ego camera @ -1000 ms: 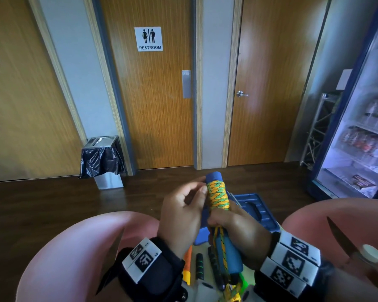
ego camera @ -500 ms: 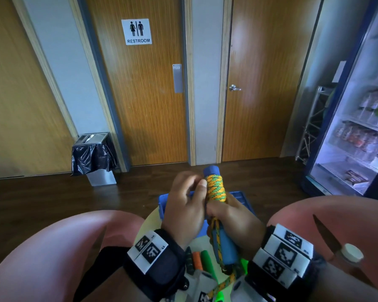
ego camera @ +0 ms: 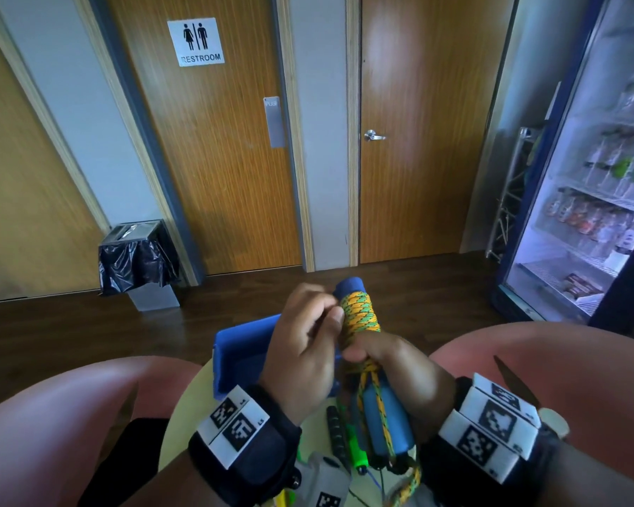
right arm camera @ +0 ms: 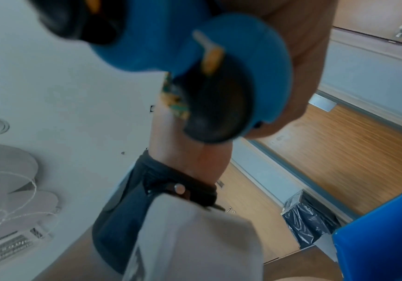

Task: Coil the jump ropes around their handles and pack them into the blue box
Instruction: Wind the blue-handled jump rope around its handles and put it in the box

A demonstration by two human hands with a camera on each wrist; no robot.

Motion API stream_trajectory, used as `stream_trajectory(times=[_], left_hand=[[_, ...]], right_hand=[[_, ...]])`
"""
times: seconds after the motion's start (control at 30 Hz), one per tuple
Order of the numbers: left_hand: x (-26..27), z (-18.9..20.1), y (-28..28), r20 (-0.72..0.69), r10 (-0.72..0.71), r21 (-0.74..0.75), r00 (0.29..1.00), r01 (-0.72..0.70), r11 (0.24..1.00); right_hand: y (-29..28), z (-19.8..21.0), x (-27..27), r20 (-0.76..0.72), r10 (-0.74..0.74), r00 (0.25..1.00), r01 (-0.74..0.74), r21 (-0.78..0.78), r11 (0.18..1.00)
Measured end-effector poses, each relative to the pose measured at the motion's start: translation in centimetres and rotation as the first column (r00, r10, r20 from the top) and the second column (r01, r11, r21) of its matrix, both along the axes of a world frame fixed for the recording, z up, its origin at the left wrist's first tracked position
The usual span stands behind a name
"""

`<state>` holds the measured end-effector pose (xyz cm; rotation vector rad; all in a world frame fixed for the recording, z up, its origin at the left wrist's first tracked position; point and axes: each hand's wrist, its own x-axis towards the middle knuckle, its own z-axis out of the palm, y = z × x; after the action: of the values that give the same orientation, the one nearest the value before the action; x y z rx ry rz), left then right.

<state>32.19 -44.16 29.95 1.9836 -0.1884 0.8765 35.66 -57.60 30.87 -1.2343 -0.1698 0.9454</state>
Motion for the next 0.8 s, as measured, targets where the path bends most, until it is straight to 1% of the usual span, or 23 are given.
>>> stream_trajectory(times=[0.27,0.37,0.47,0.6,0.63,0.7,0.8], left_hand=[[2.0,-0.2,-2.7,0.008,0.019,0.016,1.0,-0.019,1.0],[2.6,-0.6,-3.1,-0.017,-0.017,-0.016,1.0,0.016,1.0],[3.3,-1.1,-3.3,-0.094,-0.079,-0.035,0.992,0.076,0.996],[4.1,-0.6,-2.0,-0.231,-0.179,-0.02,0.956,0.179,0.984],[4.3,-0.4,-1.8,-0.265,-0.193,-0.01,0.945,0.197,0.98],[4.5,-0.1,-1.6,-0.3,-0.17,0.05,0.939,0.194,0.98],[4.6,0.1,-2.0,-0.277,-0.094,0.14,0.956,0.137,0.981]], right_hand=[[-2.9,-0.4,2.8,-0.129,0.135,0.982,-0.127,0.067,0.99],[-3.5,-0.9,3.5,-0.183,0.159,0.97,-0.145,0.087,0.986],[-4.3,-1.1,4.3,-0.212,0.163,0.964,-0.14,0.118,0.983],[-5.1,-0.8,5.0,-0.288,0.263,0.921,-0.216,0.185,0.959],[-5.2,-0.7,5.1,-0.298,0.289,0.91,-0.236,0.201,0.951],[-5.3,-0.8,5.3,-0.312,0.314,0.897,-0.255,0.216,0.943],[-5.3,-1.1,5.7,-0.299,0.309,0.903,-0.252,0.215,0.944]])
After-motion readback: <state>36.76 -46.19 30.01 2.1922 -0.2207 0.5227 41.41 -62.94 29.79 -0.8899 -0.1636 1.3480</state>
